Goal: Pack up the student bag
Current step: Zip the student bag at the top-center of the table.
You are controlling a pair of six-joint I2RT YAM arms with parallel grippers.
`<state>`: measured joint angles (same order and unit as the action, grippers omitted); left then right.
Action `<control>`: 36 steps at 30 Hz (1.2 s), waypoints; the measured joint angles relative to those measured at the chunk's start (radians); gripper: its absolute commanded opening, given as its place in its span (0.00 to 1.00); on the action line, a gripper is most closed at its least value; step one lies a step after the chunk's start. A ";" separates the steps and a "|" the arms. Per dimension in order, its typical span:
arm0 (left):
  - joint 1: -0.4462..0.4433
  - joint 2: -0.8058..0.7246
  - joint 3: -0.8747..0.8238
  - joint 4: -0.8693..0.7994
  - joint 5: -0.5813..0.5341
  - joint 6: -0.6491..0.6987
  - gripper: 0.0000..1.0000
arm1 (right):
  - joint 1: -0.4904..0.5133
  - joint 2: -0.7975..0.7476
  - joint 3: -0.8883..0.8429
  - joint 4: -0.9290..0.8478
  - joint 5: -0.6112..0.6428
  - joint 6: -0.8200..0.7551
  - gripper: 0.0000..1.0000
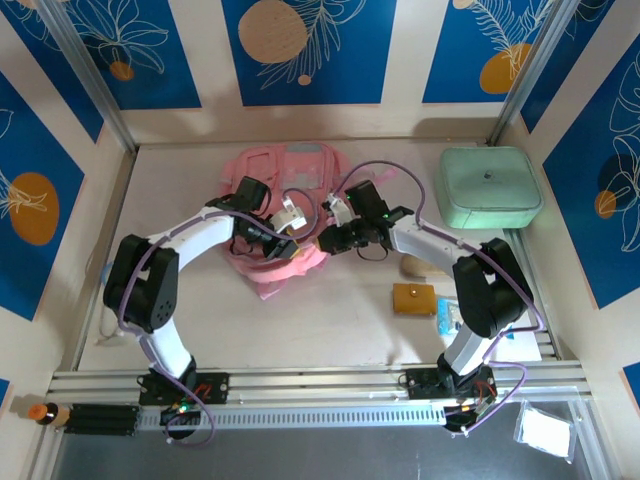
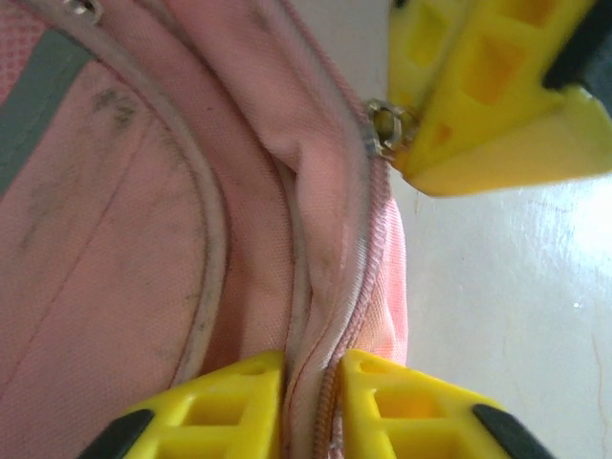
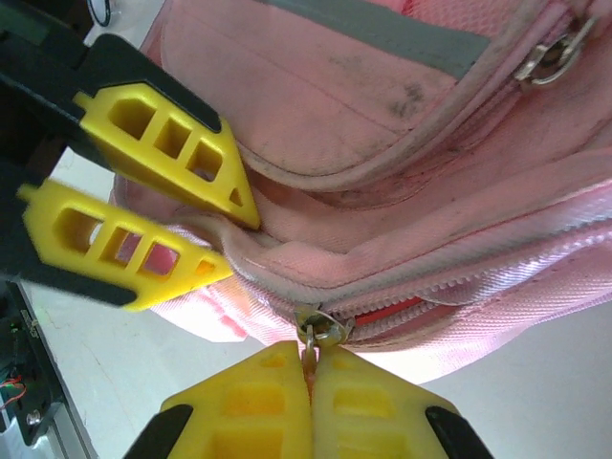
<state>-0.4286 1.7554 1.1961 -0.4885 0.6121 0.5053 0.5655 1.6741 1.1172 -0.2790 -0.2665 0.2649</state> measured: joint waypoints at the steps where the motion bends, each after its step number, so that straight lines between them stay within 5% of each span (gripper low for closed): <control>1: 0.000 0.002 0.001 -0.003 0.001 0.002 0.08 | 0.004 0.000 -0.003 0.000 0.000 0.000 0.00; 5: -0.001 0.004 0.002 -0.017 -0.004 -0.018 0.00 | 0.023 -0.002 -0.019 0.010 0.019 0.000 0.00; 17: -0.025 -0.039 0.024 -0.002 -0.011 -0.022 0.00 | -0.018 -0.100 -0.100 0.058 0.245 0.061 0.00; 36: -0.021 -0.086 0.005 -0.070 -0.044 0.040 0.00 | -0.206 0.159 0.127 0.014 0.192 0.034 0.13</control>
<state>-0.4492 1.6695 1.2007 -0.5583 0.5682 0.5449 0.3599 1.8328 1.2438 -0.2653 -0.0750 0.2989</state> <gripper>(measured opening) 0.062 0.117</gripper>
